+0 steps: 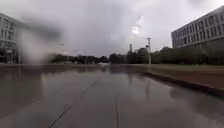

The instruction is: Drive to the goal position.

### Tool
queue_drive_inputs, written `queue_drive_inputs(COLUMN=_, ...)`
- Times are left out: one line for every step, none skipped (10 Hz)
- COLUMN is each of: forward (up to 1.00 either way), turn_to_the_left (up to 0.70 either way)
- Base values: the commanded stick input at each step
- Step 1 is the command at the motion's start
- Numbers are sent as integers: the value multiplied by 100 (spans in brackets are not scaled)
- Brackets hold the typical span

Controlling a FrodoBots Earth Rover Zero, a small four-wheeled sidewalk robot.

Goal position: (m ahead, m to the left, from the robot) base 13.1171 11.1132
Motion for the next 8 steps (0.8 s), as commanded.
queue_drive_inputs(forward=70, turn_to_the_left=0)
queue_drive_inputs(forward=70, turn_to_the_left=0)
queue_drive_inputs(forward=70, turn_to_the_left=0)
queue_drive_inputs(forward=70, turn_to_the_left=0)
queue_drive_inputs(forward=70, turn_to_the_left=0)
queue_drive_inputs(forward=70, turn_to_the_left=0)
queue_drive_inputs(forward=70, turn_to_the_left=0)
queue_drive_inputs(forward=70, turn_to_the_left=0)
